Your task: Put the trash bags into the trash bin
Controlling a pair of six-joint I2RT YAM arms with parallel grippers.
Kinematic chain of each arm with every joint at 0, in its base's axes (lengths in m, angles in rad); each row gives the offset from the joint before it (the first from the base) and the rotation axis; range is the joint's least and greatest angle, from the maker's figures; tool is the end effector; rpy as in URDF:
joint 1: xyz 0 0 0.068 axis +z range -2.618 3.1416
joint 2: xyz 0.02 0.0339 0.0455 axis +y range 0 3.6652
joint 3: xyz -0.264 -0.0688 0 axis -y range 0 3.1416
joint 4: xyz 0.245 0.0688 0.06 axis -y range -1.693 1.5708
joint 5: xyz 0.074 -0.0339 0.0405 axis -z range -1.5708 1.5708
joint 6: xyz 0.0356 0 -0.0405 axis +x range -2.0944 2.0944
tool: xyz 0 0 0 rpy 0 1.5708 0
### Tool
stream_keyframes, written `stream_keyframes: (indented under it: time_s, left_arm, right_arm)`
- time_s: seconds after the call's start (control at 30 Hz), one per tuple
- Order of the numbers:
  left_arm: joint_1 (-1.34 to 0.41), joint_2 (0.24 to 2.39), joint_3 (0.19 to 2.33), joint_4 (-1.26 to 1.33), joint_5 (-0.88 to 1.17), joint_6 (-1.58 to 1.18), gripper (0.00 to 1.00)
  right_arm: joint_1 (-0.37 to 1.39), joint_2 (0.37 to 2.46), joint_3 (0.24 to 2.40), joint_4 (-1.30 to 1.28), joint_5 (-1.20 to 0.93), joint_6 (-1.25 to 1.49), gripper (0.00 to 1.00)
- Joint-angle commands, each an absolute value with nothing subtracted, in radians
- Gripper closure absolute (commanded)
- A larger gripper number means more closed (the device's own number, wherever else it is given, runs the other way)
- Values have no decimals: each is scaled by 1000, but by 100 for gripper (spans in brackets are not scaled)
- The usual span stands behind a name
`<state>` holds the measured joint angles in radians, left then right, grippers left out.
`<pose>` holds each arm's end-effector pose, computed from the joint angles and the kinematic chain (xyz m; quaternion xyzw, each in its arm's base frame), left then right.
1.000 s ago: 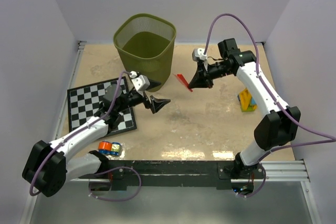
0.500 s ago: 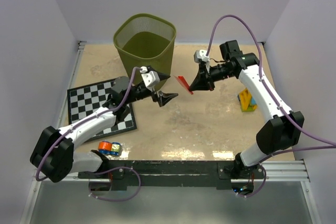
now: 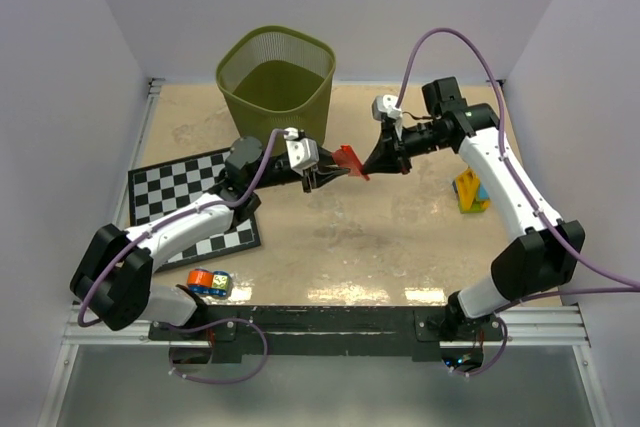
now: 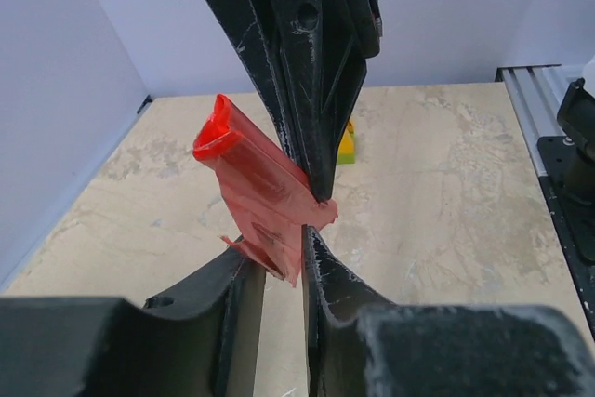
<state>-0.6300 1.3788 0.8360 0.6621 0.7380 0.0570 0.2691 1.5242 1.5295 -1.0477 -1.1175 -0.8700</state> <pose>0.2364 -0.2020 0.3094 0.4625 0.4920 -0.4268 0.6016 0.2783 0.1100 0.3611 -0.5580 0.6146 0.4233 0.3629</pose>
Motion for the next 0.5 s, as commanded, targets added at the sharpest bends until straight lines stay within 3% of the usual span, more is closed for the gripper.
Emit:
stream_keyframes:
  time_s: [0.0,0.07,0.13,0.17,0.23,0.37,0.47]
  left_arm:
    - [-640,1376,865,699,779,91,76]
    - [-643,1373,865,701,761,91,81]
    - [-643,1370,865,693,729,91,95]
    - [-643,1367,867,677,706,91,100]
    - [-643,1362,890,590,690,101,100]
    - [-643,1352,988,217,779,239,100]
    - [-643,1321,1034,37,830,349,100]
  right_arm:
    - [267,1488,1516,-1025,-1121,-844,100]
    - [267,1489,1506,-1020,-1120,-842,100]
    - [267,1493,1497,-1000,-1111,-810,100]
    - [265,1486,1491,-965,-1088,-766,88]
    - [243,1468,1477,-886,-1028,-666,63]
    - [122,1416,1427,-725,-980,-482,2]
    - [87,1385,1388,-631,-951,-413,1]
